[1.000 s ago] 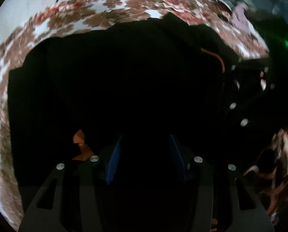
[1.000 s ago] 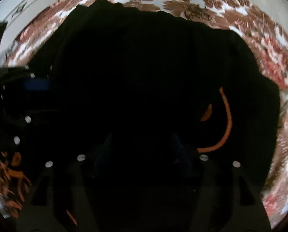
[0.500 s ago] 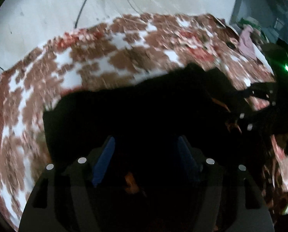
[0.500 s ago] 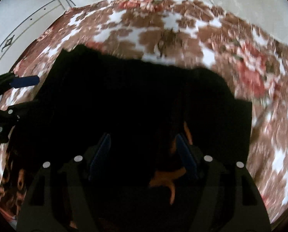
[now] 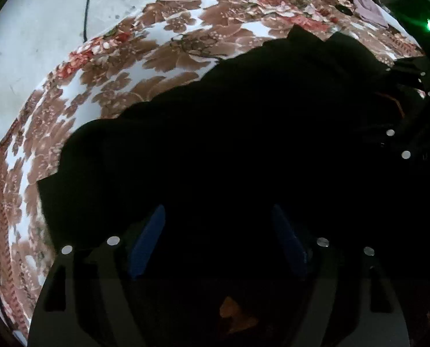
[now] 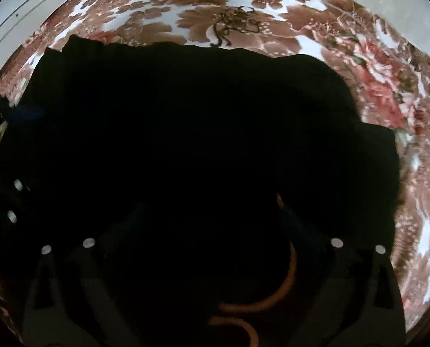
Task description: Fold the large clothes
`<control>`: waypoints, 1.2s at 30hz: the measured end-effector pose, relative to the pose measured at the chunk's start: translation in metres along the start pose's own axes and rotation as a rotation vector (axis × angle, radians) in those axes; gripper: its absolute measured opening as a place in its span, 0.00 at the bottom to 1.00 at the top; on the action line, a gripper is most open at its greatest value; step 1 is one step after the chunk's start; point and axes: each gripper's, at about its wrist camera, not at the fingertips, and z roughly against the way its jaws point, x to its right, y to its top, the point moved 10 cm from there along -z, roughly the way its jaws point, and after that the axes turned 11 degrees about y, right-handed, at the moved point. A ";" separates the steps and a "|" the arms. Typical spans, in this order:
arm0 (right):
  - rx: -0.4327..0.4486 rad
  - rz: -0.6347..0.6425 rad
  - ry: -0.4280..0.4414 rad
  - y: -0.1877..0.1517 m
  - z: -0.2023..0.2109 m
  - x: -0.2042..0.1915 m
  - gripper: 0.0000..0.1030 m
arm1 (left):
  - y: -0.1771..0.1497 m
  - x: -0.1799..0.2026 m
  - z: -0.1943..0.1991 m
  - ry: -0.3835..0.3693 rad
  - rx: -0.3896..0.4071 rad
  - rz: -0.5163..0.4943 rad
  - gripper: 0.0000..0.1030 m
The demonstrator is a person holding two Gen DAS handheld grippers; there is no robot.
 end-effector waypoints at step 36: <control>-0.122 -0.294 0.091 -0.378 0.203 -0.031 0.89 | -0.407 0.011 0.289 0.037 -0.480 0.868 0.81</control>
